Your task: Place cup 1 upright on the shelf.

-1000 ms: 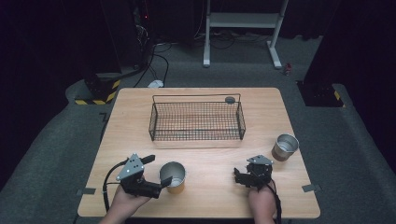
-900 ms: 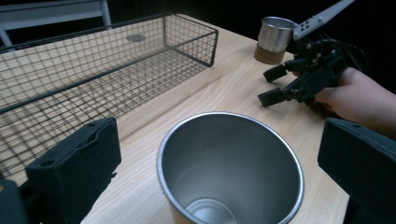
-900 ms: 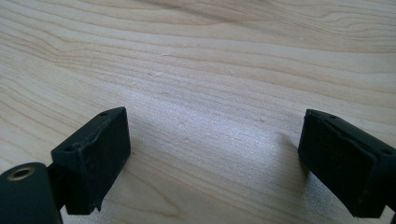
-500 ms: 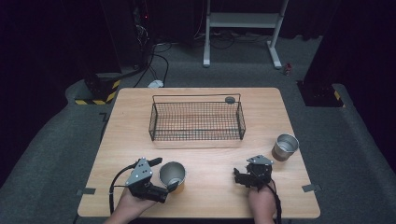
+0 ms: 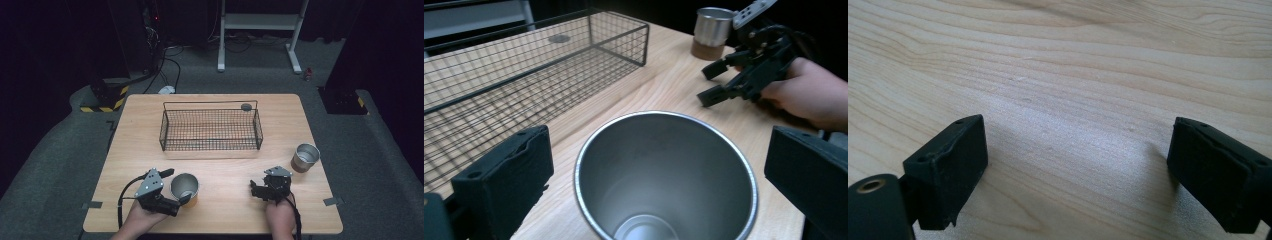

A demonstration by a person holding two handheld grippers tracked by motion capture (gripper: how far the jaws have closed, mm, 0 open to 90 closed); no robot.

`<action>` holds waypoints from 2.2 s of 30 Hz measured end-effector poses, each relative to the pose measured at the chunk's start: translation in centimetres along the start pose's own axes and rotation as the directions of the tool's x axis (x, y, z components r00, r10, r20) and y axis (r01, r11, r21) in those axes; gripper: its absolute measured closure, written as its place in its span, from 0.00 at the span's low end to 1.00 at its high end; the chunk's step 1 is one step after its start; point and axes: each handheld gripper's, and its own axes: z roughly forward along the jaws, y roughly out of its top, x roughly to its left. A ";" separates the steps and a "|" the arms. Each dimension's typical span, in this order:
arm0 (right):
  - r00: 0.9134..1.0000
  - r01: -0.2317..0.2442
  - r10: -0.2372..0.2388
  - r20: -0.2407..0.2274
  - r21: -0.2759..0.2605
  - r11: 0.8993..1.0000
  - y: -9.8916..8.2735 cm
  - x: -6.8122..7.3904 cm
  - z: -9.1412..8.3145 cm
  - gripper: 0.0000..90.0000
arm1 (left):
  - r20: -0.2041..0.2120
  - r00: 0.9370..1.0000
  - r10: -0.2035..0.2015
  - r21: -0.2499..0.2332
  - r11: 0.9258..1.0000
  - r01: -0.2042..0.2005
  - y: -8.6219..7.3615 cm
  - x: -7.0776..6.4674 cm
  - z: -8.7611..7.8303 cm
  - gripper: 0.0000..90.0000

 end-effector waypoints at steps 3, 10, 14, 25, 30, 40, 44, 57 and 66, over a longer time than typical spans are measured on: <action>1.000 -0.003 0.003 0.000 0.001 1.000 0.0 0.0 0.0 0.10 | 0.003 1.000 0.014 0.002 1.000 -0.014 0.0 -0.2 0.2 0.00; 1.000 0.004 -0.004 -0.007 0.000 1.000 0.0 0.0 0.0 0.10 | -0.008 1.000 0.008 0.021 1.000 -0.008 -0.4 -0.1 0.8 0.00; 1.000 0.005 -0.005 -0.013 0.005 1.000 0.0 0.1 0.0 0.10 | -0.011 1.000 0.019 0.033 0.999 -0.018 -0.7 -0.2 1.1 0.00; 1.000 0.005 -0.005 -0.012 0.002 1.000 0.0 0.1 0.0 0.10 | -0.010 1.000 0.016 0.048 0.999 -0.016 -1.6 0.0 1.6 0.00; 1.000 0.006 -0.006 -0.018 0.006 1.000 0.0 0.2 -0.1 0.10 | 0.000 1.000 0.005 0.067 0.998 -0.005 -2.0 0.0 1.9 0.00; 1.000 0.009 -0.009 -0.020 0.003 1.000 0.0 0.1 0.0 0.10 | -0.005 1.000 0.007 0.114 0.993 -0.006 -3.0 0.0 2.6 0.00; 1.000 0.010 -0.010 -0.022 0.003 1.000 0.0 0.2 0.0 0.10 | -0.001 1.000 -0.010 0.104 0.994 0.010 -3.3 0.2 2.7 0.00; 1.000 0.011 -0.011 -0.021 0.002 1.000 0.0 0.2 0.0 0.10 | 0.020 1.000 -0.020 0.074 0.997 0.018 -3.8 0.2 3.2 0.05; 1.000 0.011 -0.011 -0.022 0.003 1.000 0.0 0.2 0.0 0.10 | 0.013 1.000 -0.007 0.059 0.998 0.006 -3.9 0.1 2.9 0.16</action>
